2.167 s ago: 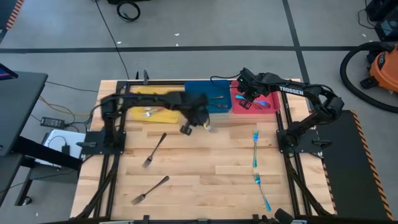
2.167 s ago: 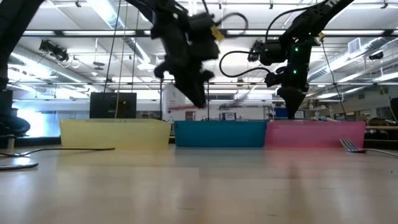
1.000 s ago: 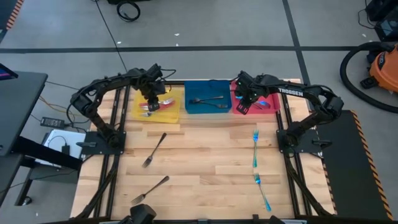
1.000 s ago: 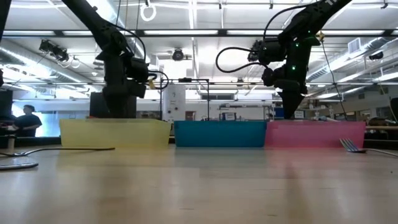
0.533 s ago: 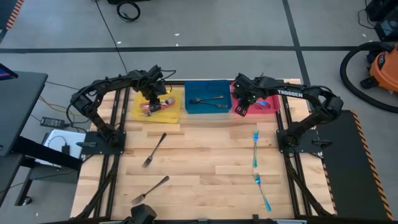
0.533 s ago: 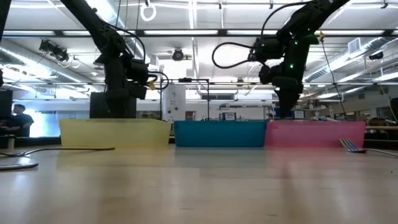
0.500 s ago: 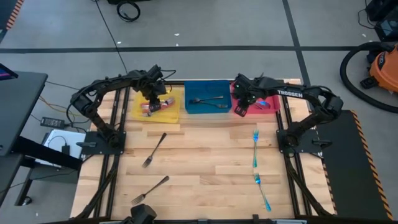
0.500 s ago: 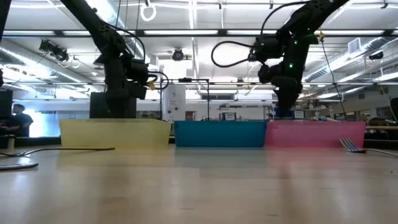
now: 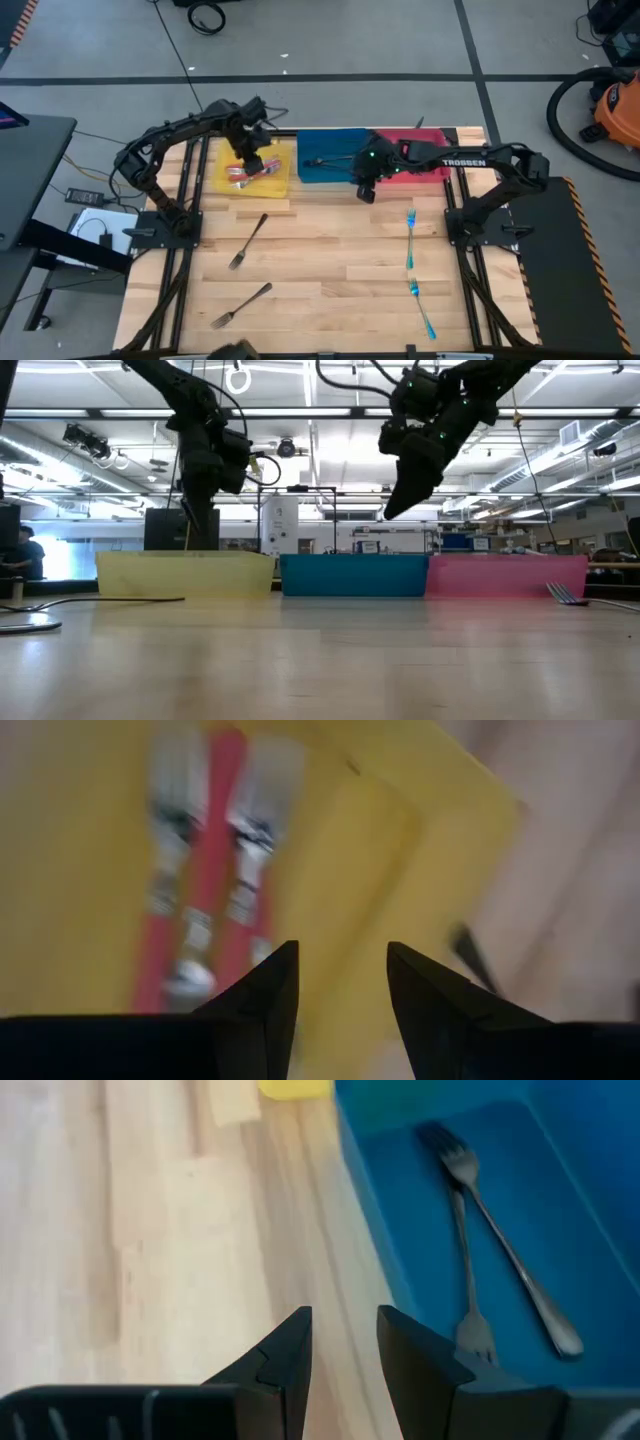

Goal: Sort silverware by color (type)
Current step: Put the top black fork into the blue bin

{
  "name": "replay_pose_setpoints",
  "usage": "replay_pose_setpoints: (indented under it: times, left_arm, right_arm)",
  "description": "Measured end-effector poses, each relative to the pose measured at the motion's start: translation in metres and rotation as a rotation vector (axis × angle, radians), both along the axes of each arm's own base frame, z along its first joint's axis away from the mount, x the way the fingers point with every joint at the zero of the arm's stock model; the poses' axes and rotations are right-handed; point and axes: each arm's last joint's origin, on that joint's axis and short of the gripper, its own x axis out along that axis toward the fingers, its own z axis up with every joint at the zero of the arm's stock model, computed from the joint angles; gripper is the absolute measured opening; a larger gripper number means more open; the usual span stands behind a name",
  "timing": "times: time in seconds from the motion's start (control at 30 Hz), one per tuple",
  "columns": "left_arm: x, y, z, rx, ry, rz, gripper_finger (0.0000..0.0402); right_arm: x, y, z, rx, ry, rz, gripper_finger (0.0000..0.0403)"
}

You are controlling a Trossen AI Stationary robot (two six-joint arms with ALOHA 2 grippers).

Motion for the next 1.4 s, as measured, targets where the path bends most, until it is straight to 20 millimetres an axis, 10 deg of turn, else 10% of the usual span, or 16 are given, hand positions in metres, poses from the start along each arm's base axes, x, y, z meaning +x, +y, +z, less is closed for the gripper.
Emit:
replay_pose_setpoints:
  times: [0.37,0.73,1.4]
  left_arm:
    - [0.029,-0.095,-0.007,-0.139,0.199,-0.008,0.0153]
    - [0.017,-0.184,-0.042,-0.073,0.159,0.156,0.0153]
    - [0.003,-0.228,-0.081,0.043,0.156,0.274,0.0153]
  right_arm:
    - [0.008,0.021,0.001,-0.029,-0.008,0.068,0.0123]
    - [0.01,0.031,0.0,-0.028,0.002,0.1,0.0123]
    - [0.015,0.046,0.002,-0.01,-0.026,0.124,0.0123]
